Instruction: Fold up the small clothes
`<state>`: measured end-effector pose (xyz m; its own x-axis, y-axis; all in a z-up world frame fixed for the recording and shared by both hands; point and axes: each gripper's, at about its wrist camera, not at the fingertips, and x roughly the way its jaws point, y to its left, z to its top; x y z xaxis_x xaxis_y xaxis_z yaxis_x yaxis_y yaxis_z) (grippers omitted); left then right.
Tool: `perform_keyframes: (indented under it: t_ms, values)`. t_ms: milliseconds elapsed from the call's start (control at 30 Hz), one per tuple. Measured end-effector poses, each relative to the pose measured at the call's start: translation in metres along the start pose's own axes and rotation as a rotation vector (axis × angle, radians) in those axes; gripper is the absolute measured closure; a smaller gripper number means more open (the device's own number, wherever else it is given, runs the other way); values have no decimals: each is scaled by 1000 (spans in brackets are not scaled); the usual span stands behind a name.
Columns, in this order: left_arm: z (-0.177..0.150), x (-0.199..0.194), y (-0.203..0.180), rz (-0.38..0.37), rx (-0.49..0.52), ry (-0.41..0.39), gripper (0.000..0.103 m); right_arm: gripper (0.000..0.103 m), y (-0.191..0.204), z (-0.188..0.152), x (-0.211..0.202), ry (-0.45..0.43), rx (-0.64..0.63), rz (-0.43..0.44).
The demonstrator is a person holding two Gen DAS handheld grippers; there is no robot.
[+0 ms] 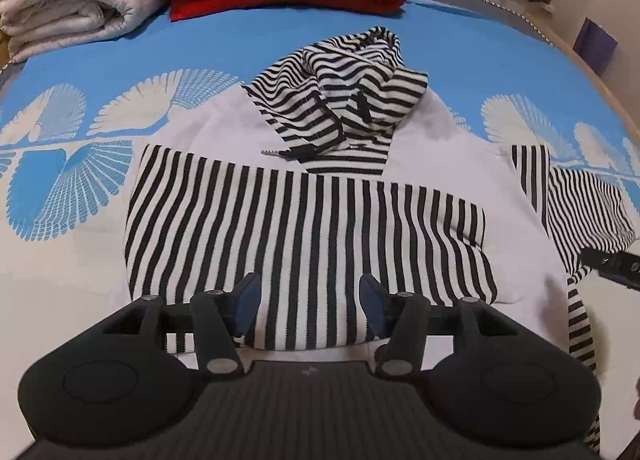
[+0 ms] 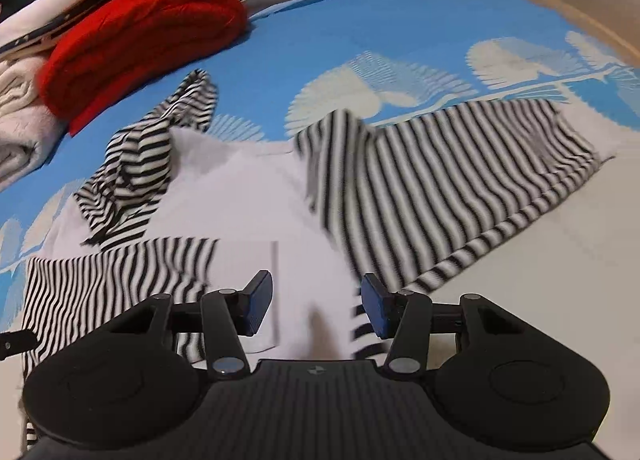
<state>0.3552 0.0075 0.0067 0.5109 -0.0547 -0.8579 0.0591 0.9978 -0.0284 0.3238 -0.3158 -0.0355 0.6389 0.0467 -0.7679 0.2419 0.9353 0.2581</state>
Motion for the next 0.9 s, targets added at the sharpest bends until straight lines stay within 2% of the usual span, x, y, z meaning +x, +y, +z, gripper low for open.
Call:
perform_keyframes:
  t_ms: [100, 167, 200, 233, 267, 433, 600, 700, 767, 833, 900]
  values:
    - [0, 3, -6, -5, 5, 7, 43, 55, -16, 3, -3, -12, 17, -8]
    - [1, 4, -10, -10, 10, 6, 43, 77, -29, 6, -6, -31, 37, -14]
    - [1, 4, -12, -13, 13, 5, 43, 83, -36, 7, -7, -43, 52, -15]
    - [1, 5, -14, -19, 18, 7, 43, 97, -46, 9, -9, -61, 75, -15]
    - [0, 6, -16, -23, 23, 8, 43, 103, -54, 9, -10, -75, 93, -22]
    - [2, 11, -24, -34, 22, 16, 43, 102, -103, 16, -10, -124, 199, -60]
    - [4, 16, -25, -36, 16, 25, 43, 100, -178, 29, 3, -189, 362, -77]
    - [4, 20, -24, -36, 19, 33, 43, 100, -215, 30, 16, -214, 439, -134]
    - [5, 22, -24, -36, 15, 38, 43, 96, -233, 31, 25, -227, 472, -154]
    - [6, 25, -24, -36, 8, 42, 43, 96, -247, 33, 35, -235, 513, -140]
    - [7, 27, -23, -38, 3, 46, 43, 86, -261, 34, 43, -251, 568, -125]
